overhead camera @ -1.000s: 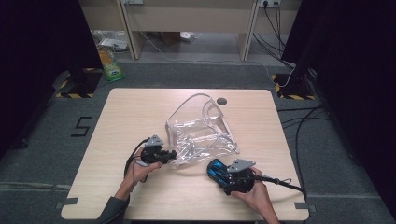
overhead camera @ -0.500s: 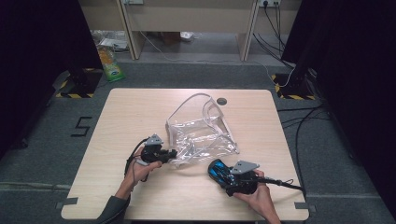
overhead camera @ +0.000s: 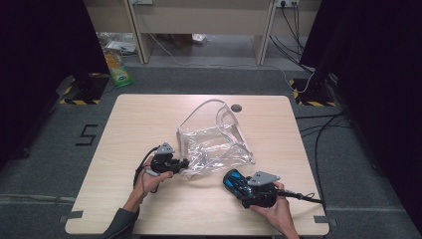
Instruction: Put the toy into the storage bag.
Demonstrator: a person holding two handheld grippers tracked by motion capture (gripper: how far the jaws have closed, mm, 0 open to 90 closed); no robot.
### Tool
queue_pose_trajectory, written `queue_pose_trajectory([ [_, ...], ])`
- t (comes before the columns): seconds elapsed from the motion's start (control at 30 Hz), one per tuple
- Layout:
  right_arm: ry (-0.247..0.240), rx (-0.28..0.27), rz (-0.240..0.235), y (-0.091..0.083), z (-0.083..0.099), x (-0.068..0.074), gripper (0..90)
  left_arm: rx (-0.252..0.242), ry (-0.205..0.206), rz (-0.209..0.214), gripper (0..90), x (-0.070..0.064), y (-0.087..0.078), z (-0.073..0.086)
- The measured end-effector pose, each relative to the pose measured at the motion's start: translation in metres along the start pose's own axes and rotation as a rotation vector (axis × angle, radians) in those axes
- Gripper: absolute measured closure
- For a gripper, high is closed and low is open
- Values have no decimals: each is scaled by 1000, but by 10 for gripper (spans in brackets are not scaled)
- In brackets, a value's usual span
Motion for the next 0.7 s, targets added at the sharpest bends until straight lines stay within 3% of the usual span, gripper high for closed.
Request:
queue_pose_trajectory([
  [0.27, -17, 32, 5, -1, 1, -2, 279, -1, 6, -5, 814, 0, 0, -1],
  [0.6, 15, 63, -15, 5, 2, -3, 271, 0, 11, -5, 812, 0, 1, -1],
  [0.7, -2, 70, -6, 8, -6, -1, 222, 0, 10, -6, 812, -1, 1, -1],
])
Point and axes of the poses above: each handheld gripper's, and its own axes: y roughly forward along the jaws, z roughly out of its underside, x roughly to its left, the point moved 2 cm from there along y, roughly forward along the jaws, and after that the axes turned 7 degrees about -y, right-handed, at the moved point
